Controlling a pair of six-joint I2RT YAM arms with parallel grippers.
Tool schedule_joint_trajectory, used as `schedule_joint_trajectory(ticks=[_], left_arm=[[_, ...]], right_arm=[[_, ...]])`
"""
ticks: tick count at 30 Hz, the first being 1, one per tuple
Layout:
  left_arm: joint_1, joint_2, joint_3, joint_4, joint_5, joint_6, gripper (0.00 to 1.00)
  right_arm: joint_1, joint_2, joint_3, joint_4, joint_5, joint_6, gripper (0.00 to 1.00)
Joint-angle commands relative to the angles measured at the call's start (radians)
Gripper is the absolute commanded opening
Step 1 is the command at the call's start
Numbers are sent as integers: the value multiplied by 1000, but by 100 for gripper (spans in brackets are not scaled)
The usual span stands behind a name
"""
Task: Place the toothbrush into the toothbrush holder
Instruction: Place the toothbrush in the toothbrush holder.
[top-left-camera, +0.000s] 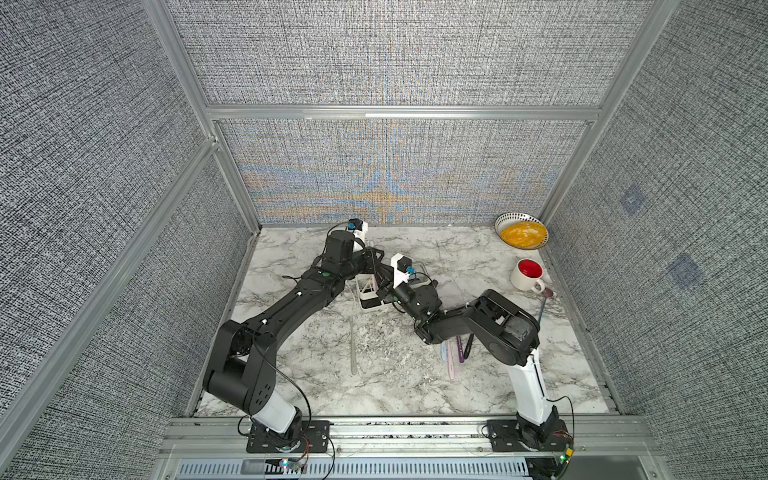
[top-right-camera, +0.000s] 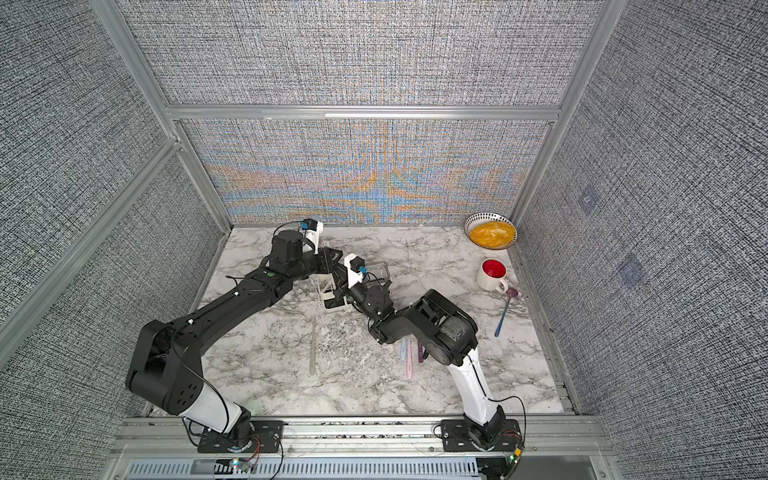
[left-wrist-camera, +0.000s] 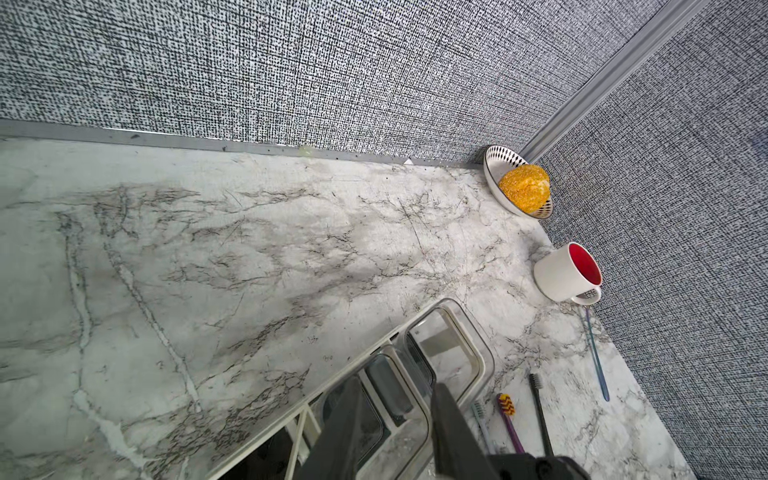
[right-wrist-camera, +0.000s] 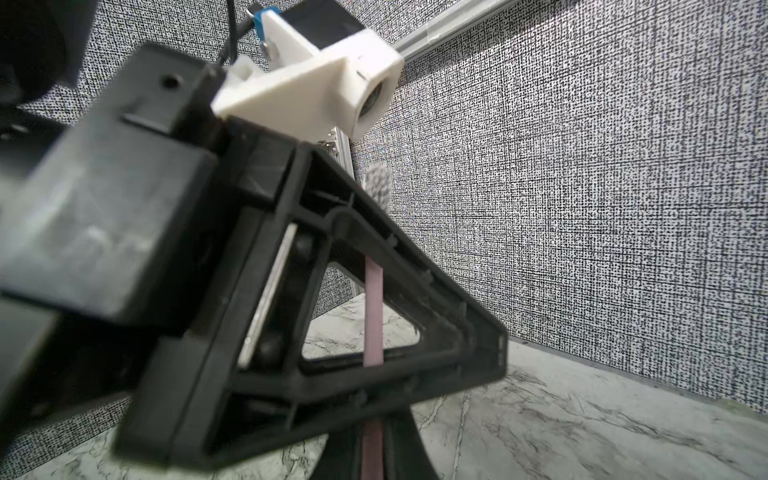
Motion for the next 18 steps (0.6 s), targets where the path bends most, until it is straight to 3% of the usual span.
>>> schedule_joint_trajectory(ticks=[1, 8, 18], left_arm=[[-2, -16, -2, -20, 3, 20, 27], [-2, -21, -6, -25, 4, 40, 10], [-3, -28, -52, 18, -44, 105, 2]], right_arm=[[-1, 3, 0, -14, 9, -5, 5], [-2, 5, 0, -20, 13, -15, 5], [0, 4, -14, -17, 10, -21, 13]])
